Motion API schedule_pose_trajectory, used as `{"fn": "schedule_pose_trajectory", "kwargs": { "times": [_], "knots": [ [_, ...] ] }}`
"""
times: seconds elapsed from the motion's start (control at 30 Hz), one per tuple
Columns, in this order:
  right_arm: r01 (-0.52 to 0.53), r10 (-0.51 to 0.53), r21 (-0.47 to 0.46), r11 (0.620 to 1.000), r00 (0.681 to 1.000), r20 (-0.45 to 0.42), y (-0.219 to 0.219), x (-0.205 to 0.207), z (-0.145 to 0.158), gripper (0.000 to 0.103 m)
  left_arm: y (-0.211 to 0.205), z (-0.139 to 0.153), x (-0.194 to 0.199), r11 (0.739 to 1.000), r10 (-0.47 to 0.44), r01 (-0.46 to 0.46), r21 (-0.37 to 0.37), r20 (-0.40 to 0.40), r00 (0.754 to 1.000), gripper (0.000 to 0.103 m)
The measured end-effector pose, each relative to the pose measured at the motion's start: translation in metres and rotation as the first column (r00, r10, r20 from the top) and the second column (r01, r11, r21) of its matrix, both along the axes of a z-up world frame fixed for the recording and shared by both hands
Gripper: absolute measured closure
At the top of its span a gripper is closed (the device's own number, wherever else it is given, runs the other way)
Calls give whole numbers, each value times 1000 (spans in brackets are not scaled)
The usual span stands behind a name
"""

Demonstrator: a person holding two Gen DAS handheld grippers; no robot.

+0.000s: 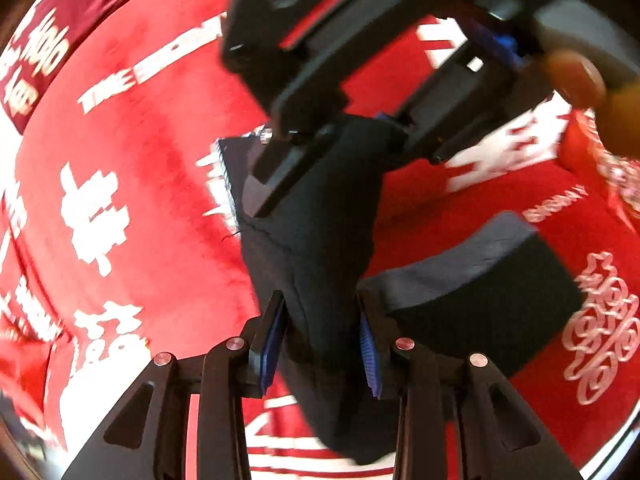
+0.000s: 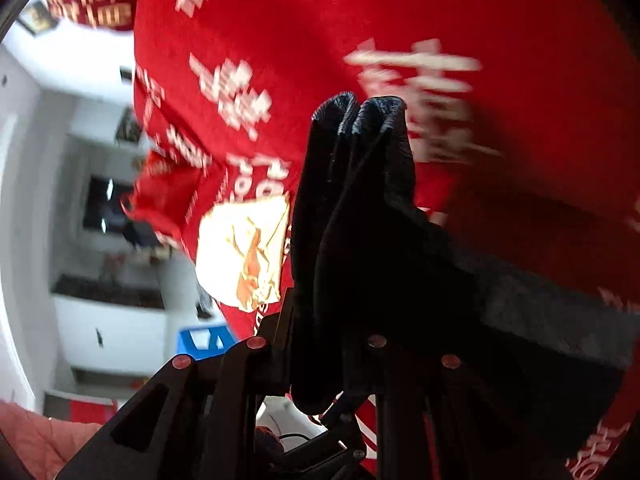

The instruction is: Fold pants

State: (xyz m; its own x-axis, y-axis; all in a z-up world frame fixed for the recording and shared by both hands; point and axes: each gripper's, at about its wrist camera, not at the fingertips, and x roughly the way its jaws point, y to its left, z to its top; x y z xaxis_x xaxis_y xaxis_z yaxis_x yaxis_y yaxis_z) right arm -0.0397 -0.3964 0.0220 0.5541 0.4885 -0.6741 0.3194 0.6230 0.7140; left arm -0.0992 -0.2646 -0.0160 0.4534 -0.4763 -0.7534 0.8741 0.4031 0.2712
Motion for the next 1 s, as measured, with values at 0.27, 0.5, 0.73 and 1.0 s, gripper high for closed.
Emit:
{"fn": "schedule_pose_trajectory", "kwargs": {
  "times": [0.27, 0.5, 0.73, 1.0],
  "knots": [
    [269, -271, 127, 955, 963, -6, -63, -162, -58, 85, -53, -49, -98, 973, -187, 194, 126, -68, 980, 68],
    [433, -412, 201, 879, 900, -139, -72, -236, -137, 85, -61, -103, -137, 929, -262, 268, 255, -59, 963, 68],
    [448, -417, 243, 861, 893, -170, -81, -240, -160, 78, -50, -85, -124, 933, -238, 266, 242, -141, 961, 36],
    [356, -340, 61, 932, 922, -184, -77, -228, -139, 88, -19, -60, -36, 979, 98, -30, 201, -337, 936, 29]
  ]
}}
